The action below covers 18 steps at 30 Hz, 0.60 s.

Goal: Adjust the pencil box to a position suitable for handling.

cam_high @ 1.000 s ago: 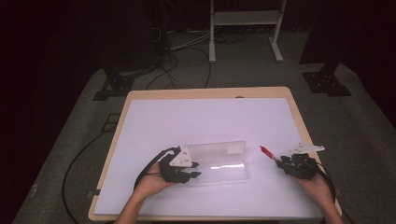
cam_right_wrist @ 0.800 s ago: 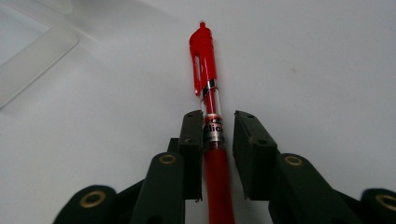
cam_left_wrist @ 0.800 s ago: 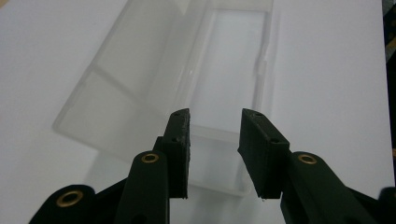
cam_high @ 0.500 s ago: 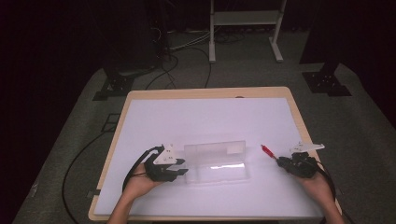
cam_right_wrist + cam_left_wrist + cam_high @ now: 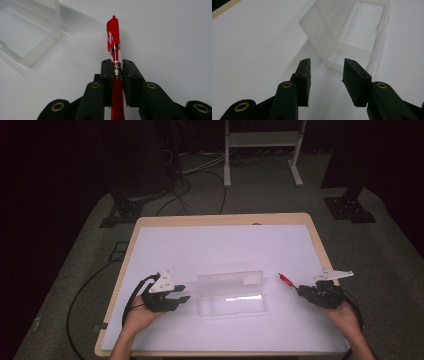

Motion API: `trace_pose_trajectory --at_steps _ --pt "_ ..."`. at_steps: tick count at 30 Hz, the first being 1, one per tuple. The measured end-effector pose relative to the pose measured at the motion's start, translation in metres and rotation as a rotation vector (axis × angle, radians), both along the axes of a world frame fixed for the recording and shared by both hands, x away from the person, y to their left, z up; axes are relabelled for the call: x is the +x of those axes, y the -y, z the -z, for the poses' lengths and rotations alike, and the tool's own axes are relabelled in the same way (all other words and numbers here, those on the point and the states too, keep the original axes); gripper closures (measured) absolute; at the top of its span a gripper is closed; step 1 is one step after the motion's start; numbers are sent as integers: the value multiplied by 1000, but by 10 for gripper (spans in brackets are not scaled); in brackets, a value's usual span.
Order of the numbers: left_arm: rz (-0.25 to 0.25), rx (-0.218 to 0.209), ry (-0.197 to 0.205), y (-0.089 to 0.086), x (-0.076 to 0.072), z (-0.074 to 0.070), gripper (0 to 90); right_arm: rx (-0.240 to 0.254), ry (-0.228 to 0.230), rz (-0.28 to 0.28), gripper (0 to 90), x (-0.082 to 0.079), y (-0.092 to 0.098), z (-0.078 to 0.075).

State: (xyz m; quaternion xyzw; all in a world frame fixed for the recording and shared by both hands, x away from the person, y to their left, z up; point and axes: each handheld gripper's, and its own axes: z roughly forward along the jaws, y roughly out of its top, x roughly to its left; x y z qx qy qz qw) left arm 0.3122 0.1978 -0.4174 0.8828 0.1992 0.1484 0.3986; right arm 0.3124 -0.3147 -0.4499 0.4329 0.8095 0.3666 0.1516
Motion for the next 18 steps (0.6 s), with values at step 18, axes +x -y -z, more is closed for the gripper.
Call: trace_pose_trajectory --at_steps 18 --pt "-123 -64 -39 -29 7 11 425 38 9 -51 787 -8 -9 -21"
